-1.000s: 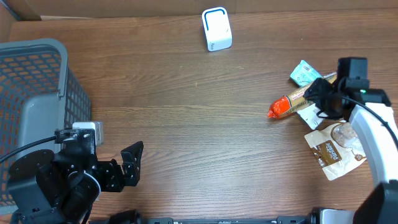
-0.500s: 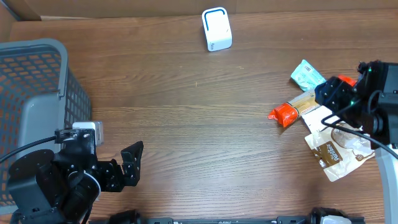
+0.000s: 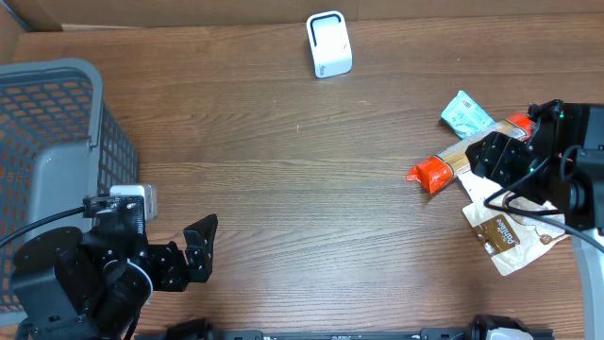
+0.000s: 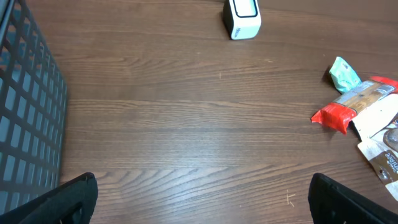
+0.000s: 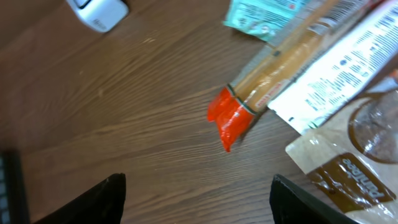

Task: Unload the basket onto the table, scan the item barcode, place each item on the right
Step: 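Open the right gripper and withdraw it from the pack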

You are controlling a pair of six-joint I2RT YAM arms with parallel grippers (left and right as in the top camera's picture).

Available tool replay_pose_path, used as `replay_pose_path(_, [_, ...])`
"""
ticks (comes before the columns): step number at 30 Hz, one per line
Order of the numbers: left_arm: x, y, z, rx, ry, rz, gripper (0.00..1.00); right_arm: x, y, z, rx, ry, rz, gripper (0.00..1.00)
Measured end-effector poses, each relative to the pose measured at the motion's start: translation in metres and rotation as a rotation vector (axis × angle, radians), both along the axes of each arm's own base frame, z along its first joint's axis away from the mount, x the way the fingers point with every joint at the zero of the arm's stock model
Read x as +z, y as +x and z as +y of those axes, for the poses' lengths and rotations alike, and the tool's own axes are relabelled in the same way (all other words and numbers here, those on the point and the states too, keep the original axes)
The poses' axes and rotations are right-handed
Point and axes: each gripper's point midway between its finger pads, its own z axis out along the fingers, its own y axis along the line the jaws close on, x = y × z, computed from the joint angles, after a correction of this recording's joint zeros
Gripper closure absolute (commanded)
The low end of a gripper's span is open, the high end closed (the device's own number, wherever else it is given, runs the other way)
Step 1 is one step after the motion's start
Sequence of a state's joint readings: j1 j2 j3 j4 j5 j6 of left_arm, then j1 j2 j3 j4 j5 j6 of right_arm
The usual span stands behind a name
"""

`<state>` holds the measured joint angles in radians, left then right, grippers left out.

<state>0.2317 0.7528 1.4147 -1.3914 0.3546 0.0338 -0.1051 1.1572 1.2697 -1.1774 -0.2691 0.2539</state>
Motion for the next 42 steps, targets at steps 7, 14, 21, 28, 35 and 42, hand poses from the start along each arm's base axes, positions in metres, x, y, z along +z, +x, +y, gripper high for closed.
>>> replay_pose_path(7, [0.0, 0.0, 0.0, 0.0, 0.0, 0.0, 0.0, 0.032, -0.01, 0.022, 0.131, 0.047, -0.145, 0.0])
replay_pose_path(14, [0.0, 0.0, 0.0, 0.0, 0.0, 0.0, 0.0, 0.046, -0.011, 0.029, 0.167, 0.068, -0.213, 0.0])
replay_pose_path(21, [0.0, 0.0, 0.0, 0.0, 0.0, 0.0, 0.0, 0.055, 0.003, 0.02, 0.158, 0.006, -0.281, 0.0])
replay_pose_path(28, [0.0, 0.0, 0.0, 0.0, 0.0, 0.0, 0.01, 0.065, 0.015, 0.016, 0.183, -0.054, -0.363, 0.0])
replay_pose_path(35, [0.0, 0.0, 0.0, 0.0, 0.0, 0.0, 0.0, 0.071, 0.023, 0.017, 0.174, -0.169, -0.58, 0.0])
replay_pose_path(42, [0.0, 0.0, 0.0, 0.0, 0.0, 0.0, 0.01, 0.055, -0.018, 0.013, 0.091, -0.28, -0.831, 0.0])
